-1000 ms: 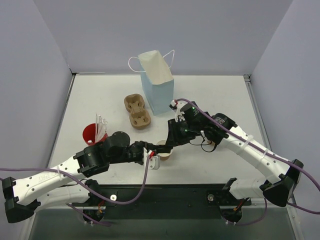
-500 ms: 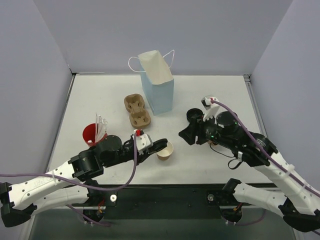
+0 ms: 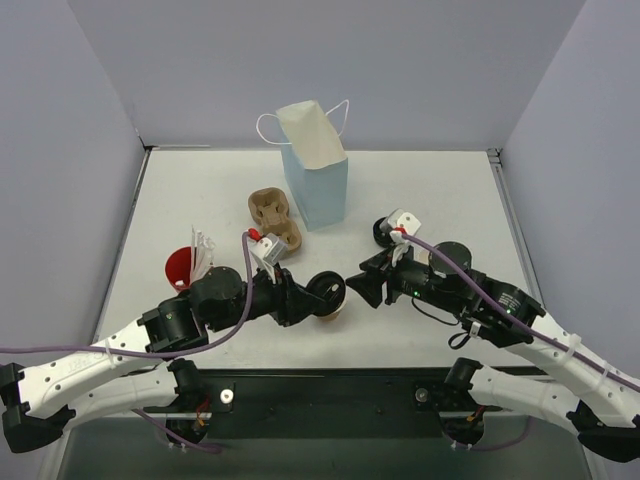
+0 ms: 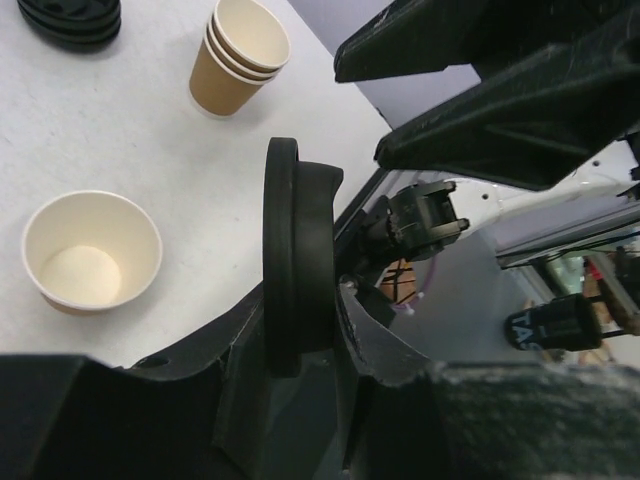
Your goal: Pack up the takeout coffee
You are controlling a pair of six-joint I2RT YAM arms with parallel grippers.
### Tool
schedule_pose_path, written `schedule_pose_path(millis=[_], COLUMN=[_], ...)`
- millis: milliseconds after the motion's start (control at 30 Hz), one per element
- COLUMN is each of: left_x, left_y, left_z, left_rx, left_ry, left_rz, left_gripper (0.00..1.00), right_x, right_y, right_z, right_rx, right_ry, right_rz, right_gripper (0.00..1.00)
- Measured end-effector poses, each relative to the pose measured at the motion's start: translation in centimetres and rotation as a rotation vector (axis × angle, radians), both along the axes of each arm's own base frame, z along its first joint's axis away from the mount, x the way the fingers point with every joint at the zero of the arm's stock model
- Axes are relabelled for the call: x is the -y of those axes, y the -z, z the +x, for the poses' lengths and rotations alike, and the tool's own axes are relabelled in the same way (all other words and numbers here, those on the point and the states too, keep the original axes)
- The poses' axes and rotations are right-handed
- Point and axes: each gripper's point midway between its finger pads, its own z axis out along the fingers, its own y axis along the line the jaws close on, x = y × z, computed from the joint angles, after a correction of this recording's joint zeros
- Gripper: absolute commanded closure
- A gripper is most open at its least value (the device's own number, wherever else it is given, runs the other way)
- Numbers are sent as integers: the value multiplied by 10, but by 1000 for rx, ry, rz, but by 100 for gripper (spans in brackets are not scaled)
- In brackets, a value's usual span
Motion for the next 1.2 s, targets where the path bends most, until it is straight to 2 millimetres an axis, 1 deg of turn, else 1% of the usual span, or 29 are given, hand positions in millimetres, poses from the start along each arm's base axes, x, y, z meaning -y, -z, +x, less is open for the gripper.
schedule_pose_path(millis=[133, 300, 433, 467, 500, 533, 567, 633, 700, 800, 900, 933, 1000, 1033, 1067, 1100, 1133, 1200], left_x=[3, 5, 5, 4, 4, 4, 3, 3, 3, 2, 1, 0, -2, -4, -6, -9, -12, -20], left_y=[-2, -3, -4, -4, -4, -4, -5, -6, -7, -6, -4, -2, 2, 3, 4, 5, 5, 4], left_z=[-4, -8, -9, -9, -9, -9, -10, -10, -10, -10, -10, -8, -6, -5, -4, -3, -1, 3], left_rx=[-83, -140, -156, -159, -161, -163, -163, -163, -160, -156, -144, -138, -122, -111, -100, -80, -63, -28], left_ry=[-5, -5, -6, -7, -8, -8, -8, -8, -7, -7, -5, -11, -21, -24, -29, -35, -43, -68], left_rz=[-38, -57, -62, -62, -63, -64, -66, -70, -70, -63, -49, -39, -15, -5, 6, 19, 31, 58], left_gripper=[63, 63, 63, 63, 62, 62, 61, 55, 51, 49, 42, 38, 34, 26, 16, 9, 5, 3], right_x=[-12, -27, -33, -33, -34, -34, -34, -33, -32, -30, -27, -26, -22, -21, -20, -19, -19, -20], right_y=[4, 12, 22, 23, 24, 25, 26, 27, 26, 26, 26, 26, 26, 25, 25, 24, 23, 25], right_z=[-8, -20, -20, -20, -20, -19, -18, -16, -13, -9, -6, -4, -1, 1, 3, 4, 6, 10], right_rx=[23, 39, 47, 49, 51, 55, 59, 69, 80, 89, 91, 88, 75, 67, 56, 44, 32, 2], right_ry=[-63, -127, -135, -135, -132, -130, -123, -110, -95, -72, -45, -28, 8, 24, 40, 57, 72, 101], right_rz=[-28, -72, -115, -122, -129, -136, -142, -153, -160, -167, -169, -168, -175, -179, -187, -197, -206, -233], right_gripper=[55, 62, 69, 76, 80, 89, 92, 98, 100, 100, 100, 100, 100, 100, 100, 100, 100, 100])
